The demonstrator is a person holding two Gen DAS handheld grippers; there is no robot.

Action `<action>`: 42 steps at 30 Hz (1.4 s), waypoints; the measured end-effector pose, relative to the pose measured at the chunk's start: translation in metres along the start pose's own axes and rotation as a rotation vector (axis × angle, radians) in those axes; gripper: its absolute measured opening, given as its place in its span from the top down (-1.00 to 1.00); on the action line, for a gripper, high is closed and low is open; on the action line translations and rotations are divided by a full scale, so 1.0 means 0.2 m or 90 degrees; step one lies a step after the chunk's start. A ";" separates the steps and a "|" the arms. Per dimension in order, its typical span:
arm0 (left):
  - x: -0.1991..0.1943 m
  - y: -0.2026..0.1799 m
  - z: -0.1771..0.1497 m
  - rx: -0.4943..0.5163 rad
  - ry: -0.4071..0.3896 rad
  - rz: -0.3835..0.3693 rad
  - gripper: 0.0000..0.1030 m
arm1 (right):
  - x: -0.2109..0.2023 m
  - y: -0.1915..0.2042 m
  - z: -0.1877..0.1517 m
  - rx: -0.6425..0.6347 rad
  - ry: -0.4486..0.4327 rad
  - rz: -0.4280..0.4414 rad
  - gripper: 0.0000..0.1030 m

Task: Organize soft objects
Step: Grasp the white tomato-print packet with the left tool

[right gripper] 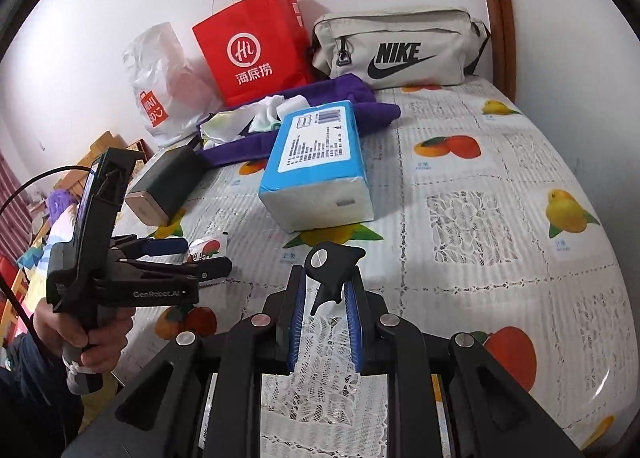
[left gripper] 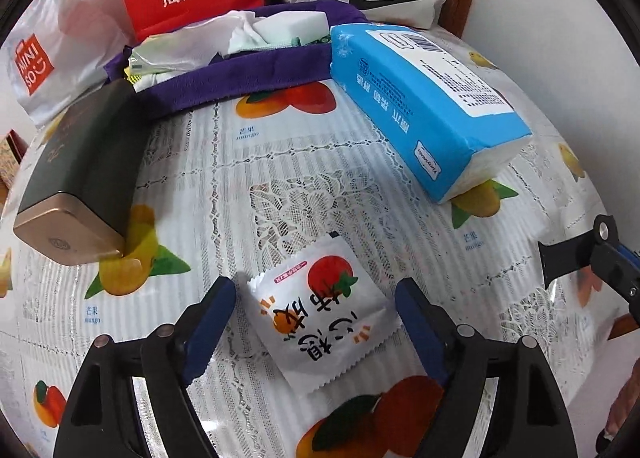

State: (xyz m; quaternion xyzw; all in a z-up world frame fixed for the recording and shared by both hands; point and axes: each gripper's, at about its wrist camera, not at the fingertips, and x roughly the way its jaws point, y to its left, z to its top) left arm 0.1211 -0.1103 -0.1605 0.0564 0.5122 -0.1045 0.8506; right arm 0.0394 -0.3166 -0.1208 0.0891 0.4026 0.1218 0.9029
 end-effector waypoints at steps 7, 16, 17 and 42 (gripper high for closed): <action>-0.01 -0.05 0.00 0.023 -0.015 -0.001 -0.20 | 0.03 -0.01 -0.02 0.018 0.006 0.007 0.61; -0.05 -0.10 -0.04 0.045 -0.027 -0.004 0.15 | 0.01 0.01 -0.05 0.030 -0.002 0.006 0.61; -0.05 -0.09 -0.05 0.045 -0.028 -0.006 0.17 | 0.00 0.01 -0.06 0.030 -0.003 0.006 0.61; -0.18 0.16 -0.23 -0.033 -0.043 -0.057 0.64 | -0.04 0.13 -0.10 0.030 -0.026 -0.003 0.61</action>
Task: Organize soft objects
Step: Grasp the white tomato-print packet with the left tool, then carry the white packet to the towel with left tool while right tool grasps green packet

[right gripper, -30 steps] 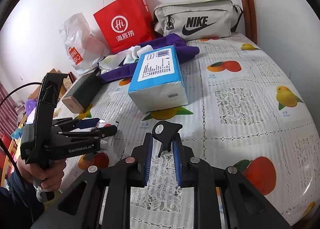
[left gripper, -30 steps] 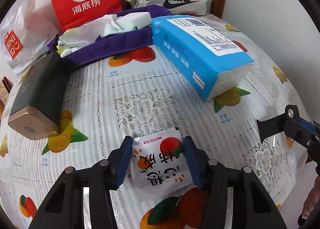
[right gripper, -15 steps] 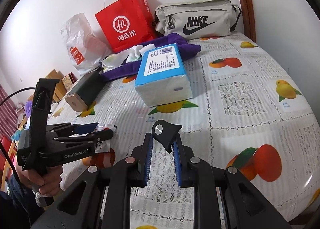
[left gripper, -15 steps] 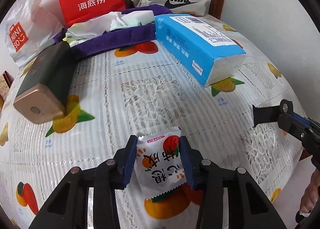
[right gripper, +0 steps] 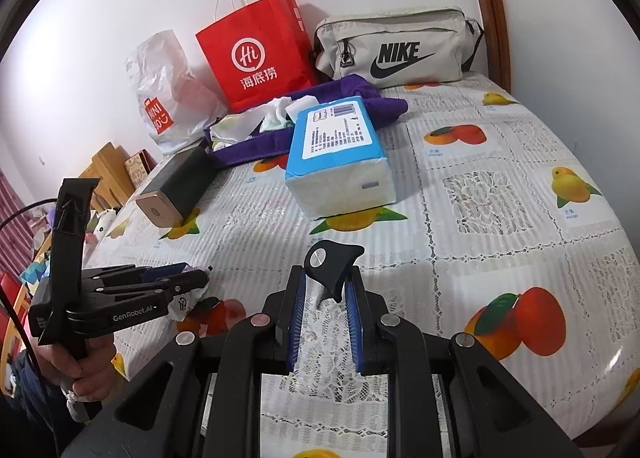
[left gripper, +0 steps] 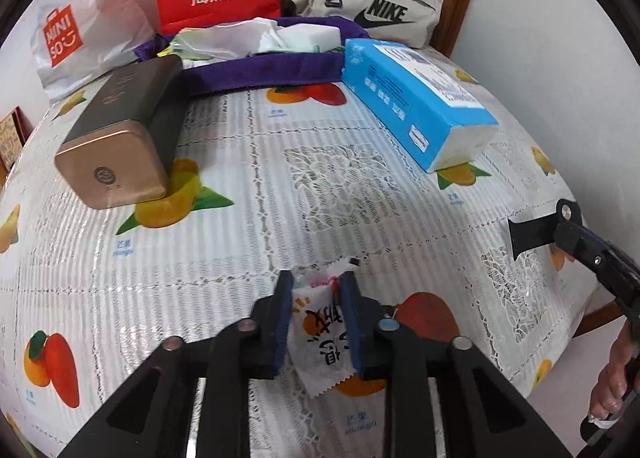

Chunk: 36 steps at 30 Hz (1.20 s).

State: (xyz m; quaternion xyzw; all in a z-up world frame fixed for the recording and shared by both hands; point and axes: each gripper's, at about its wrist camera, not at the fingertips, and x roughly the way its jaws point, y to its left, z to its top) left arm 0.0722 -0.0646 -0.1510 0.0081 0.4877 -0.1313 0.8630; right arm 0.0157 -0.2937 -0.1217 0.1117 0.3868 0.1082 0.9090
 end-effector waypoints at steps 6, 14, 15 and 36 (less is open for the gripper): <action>-0.03 0.02 -0.01 0.004 -0.005 0.000 0.81 | 0.01 0.01 0.00 0.006 0.002 -0.001 0.62; -0.04 0.05 -0.03 -0.006 -0.003 -0.010 0.81 | -0.03 0.05 0.00 -0.009 -0.007 0.000 0.62; -0.06 0.06 -0.04 -0.011 -0.007 -0.013 0.81 | -0.03 0.05 0.00 -0.008 -0.007 -0.001 0.62; -0.33 0.13 0.11 -0.021 -0.080 -0.005 0.90 | -0.11 0.17 0.15 -0.035 -0.023 0.014 0.62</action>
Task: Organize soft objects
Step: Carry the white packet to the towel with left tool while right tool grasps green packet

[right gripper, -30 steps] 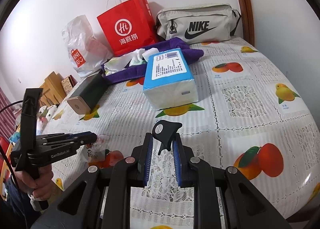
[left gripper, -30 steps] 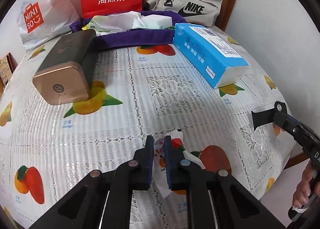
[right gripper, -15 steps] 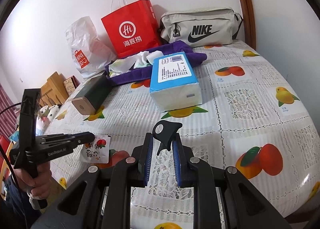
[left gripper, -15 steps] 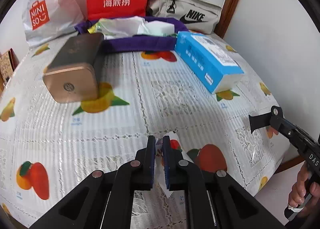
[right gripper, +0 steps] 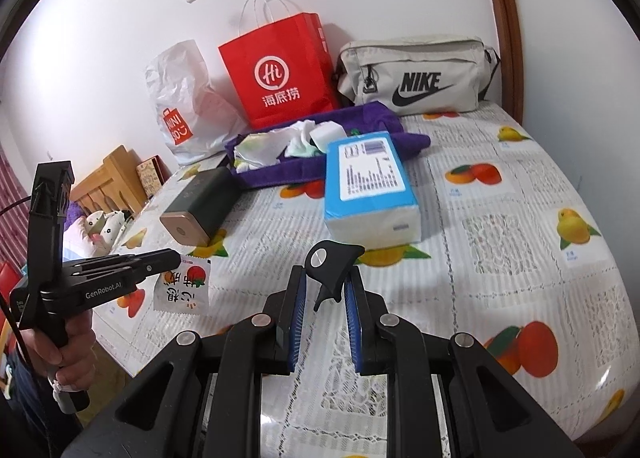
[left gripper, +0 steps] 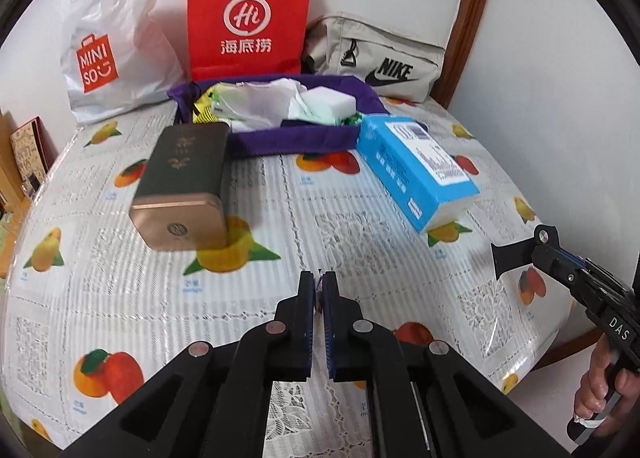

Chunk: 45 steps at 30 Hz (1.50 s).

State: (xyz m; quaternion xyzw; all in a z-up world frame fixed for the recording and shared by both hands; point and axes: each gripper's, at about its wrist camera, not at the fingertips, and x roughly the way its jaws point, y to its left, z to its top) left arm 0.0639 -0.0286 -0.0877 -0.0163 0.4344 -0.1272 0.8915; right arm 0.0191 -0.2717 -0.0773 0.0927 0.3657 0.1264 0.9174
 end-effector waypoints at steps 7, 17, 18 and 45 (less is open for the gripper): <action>-0.05 0.02 0.08 -0.006 -0.019 0.005 0.90 | -0.01 0.03 0.08 -0.013 -0.007 0.008 0.62; -0.08 0.07 0.25 -0.018 -0.045 0.011 0.90 | 0.04 0.08 0.24 -0.034 -0.014 0.033 0.62; -0.08 0.08 0.27 -0.020 -0.048 0.010 0.90 | 0.04 0.08 0.26 -0.037 -0.015 0.035 0.62; 0.19 0.27 0.87 -0.030 -0.077 0.048 0.90 | 0.64 0.08 0.92 -0.095 -0.027 0.053 0.62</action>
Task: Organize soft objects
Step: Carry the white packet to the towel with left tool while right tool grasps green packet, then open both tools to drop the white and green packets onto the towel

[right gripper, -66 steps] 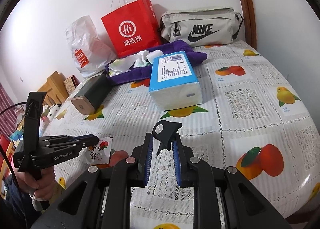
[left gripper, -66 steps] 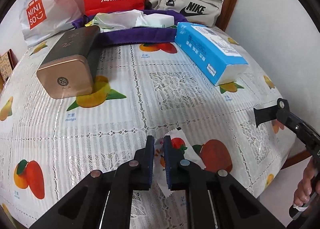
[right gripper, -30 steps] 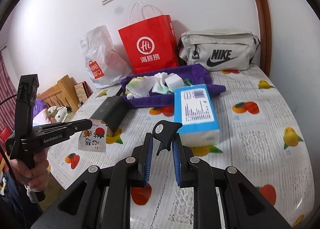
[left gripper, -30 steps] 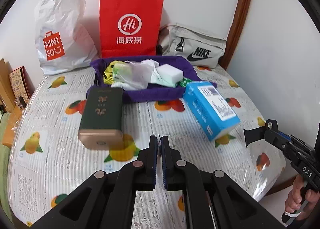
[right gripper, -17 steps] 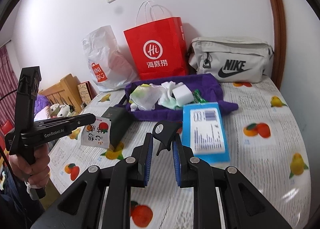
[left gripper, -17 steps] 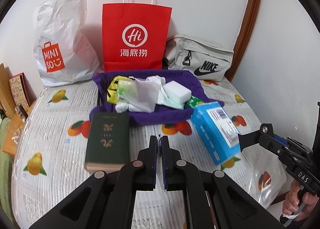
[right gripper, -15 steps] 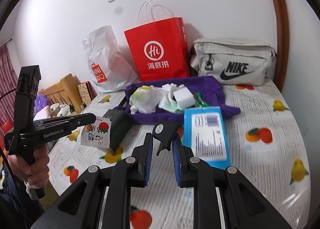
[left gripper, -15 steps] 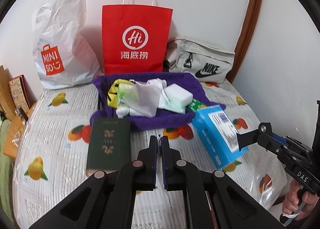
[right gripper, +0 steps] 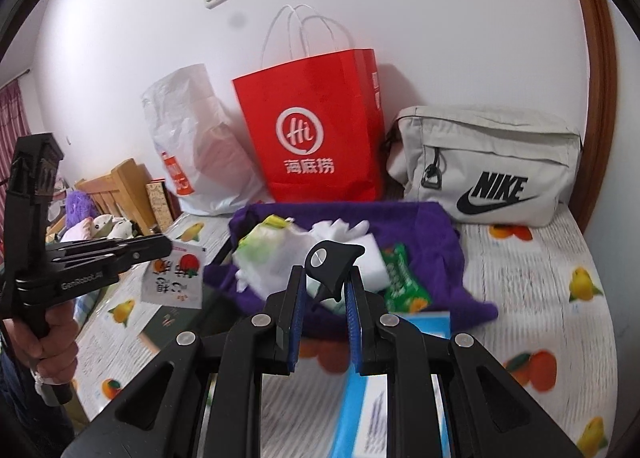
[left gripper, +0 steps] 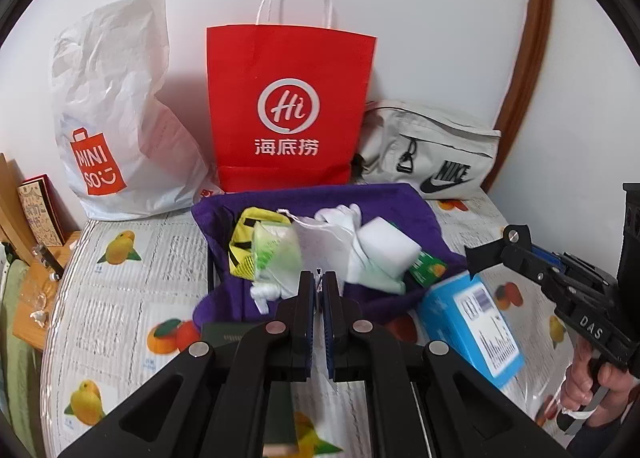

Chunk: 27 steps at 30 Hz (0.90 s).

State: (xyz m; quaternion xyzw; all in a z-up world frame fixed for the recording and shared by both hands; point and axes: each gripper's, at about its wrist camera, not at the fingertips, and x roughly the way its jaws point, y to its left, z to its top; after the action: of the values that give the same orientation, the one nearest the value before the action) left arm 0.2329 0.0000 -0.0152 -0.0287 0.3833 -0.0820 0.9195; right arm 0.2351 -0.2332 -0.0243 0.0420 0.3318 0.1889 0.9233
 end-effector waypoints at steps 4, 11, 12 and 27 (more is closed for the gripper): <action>0.08 0.03 0.05 -0.006 0.007 0.007 0.90 | 0.11 -0.06 0.06 -0.009 0.005 -0.015 0.62; 0.24 0.06 0.14 -0.011 0.016 -0.009 0.90 | 0.31 -0.17 0.15 -0.007 0.021 -0.042 0.62; 0.25 0.05 0.15 -0.011 0.017 -0.012 0.90 | 0.33 -0.18 0.15 -0.010 0.023 -0.050 0.62; 0.52 0.04 0.25 -0.023 0.051 -0.061 0.90 | 0.60 -0.30 0.22 -0.031 0.068 -0.074 0.62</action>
State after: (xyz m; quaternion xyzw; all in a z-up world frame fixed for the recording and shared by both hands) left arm 0.3422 -0.0104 -0.0541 -0.0599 0.4192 -0.1201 0.8979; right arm 0.3659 -0.2420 -0.0739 -0.0100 0.3774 0.1454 0.9145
